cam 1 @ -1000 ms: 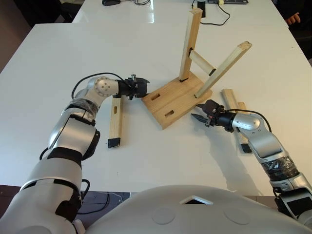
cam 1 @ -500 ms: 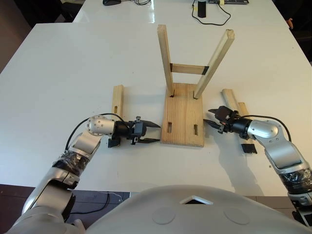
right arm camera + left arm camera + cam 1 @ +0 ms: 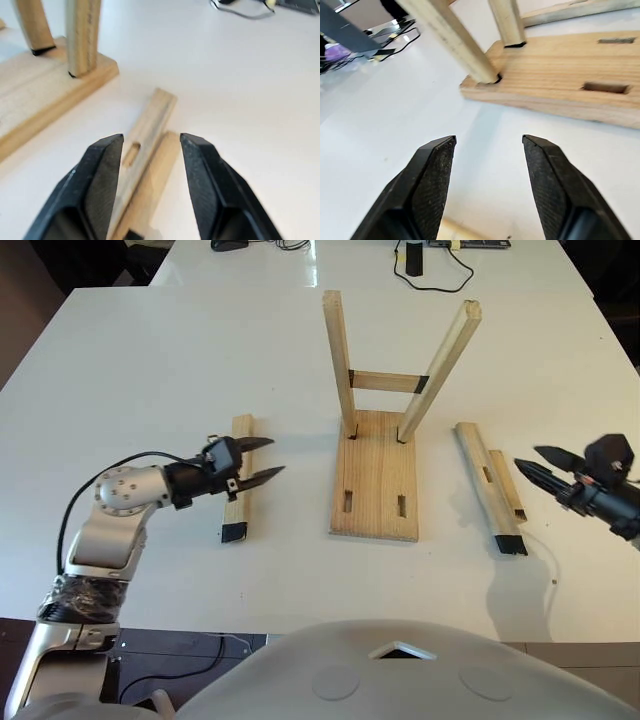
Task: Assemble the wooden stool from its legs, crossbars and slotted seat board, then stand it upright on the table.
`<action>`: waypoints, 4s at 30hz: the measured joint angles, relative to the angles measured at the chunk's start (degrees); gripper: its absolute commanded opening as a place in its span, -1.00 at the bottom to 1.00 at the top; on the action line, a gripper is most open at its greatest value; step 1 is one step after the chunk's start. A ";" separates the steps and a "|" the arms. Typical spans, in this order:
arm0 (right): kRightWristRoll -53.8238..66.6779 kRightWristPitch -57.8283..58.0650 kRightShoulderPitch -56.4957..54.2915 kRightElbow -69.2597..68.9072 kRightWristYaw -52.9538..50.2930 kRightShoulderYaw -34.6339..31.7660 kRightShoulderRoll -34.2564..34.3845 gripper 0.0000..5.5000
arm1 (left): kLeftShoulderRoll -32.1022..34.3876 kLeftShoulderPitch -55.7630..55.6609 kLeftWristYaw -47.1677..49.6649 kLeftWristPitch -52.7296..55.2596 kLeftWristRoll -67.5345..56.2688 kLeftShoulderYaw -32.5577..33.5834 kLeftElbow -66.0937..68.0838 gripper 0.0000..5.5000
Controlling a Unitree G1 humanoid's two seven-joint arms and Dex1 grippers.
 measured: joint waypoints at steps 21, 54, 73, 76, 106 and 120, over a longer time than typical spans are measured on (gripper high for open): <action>0.11 -0.93 2.82 5.79 -6.12 4.15 6.82 -0.23 | -0.02 -1.41 10.58 -21.23 14.34 2.47 29.02 -0.10; 0.38 -3.52 -3.76 11.27 -7.05 3.24 5.09 -0.53 | -9.10 1.88 10.25 -13.10 7.58 -4.36 16.23 -0.10; 47.26 11.02 -31.16 -9.58 2.28 11.97 1.86 -0.53 | -10.88 -21.74 5.96 39.49 -47.44 -3.07 -22.08 -0.10; 48.27 11.97 -33.81 -7.88 2.54 14.33 2.53 -0.53 | -12.94 -25.05 6.22 43.26 -56.99 -0.93 -21.94 -0.10; 29.28 6.27 -32.81 -7.32 13.76 23.69 0.80 -0.53 | -11.39 -23.68 -1.61 45.98 -47.12 -2.66 -22.57 -0.54; 25.90 3.71 -24.41 -0.47 11.47 15.88 0.28 -0.23 | -2.26 -23.41 -10.30 42.39 -38.28 2.33 -15.35 -0.54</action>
